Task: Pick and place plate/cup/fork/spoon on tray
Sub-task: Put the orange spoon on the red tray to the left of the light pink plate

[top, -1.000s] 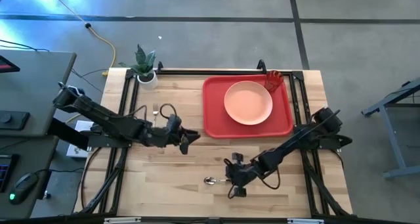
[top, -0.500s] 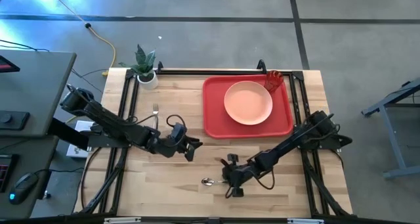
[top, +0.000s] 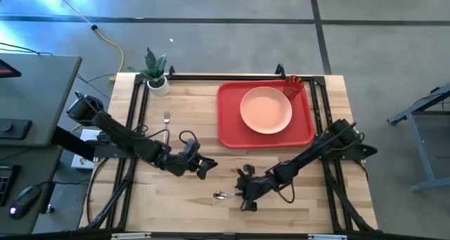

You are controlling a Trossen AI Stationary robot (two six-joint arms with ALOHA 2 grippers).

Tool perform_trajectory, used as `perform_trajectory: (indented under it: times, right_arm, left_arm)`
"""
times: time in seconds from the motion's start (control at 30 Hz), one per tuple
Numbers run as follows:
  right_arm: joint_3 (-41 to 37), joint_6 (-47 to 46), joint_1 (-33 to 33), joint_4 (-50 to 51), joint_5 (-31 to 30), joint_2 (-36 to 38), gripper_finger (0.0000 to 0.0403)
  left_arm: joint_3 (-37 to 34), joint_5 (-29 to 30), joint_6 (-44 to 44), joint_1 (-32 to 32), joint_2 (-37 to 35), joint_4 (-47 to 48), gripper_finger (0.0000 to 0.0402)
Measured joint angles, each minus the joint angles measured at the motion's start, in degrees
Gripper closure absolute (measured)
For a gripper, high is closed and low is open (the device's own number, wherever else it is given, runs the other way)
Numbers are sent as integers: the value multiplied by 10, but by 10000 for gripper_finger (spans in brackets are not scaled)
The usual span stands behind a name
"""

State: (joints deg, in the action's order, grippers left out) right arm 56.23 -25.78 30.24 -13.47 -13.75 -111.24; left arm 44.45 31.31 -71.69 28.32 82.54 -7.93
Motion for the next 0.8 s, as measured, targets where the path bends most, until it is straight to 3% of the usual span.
perform_trajectory:
  times: [0.1,0.37,0.5,0.63,0.8]
  right_arm:
    - [4,62,1,-53,-21,7,277]
    - [3,81,4,-21,-9,-40,277]
    - [4,80,6,-29,-10,-56,277]
    - [3,68,12,-23,-47,-64,279]
    - [4,49,7,-5,-43,-64,317]
  left_arm:
    - [0,23,3,11,0,-1,284]
    - [0,53,17,33,0,6,284]
    - [0,20,-34,37,0,7,284]
    - [0,-5,-56,42,0,9,285]
    - [0,-20,-92,53,-5,41,303]
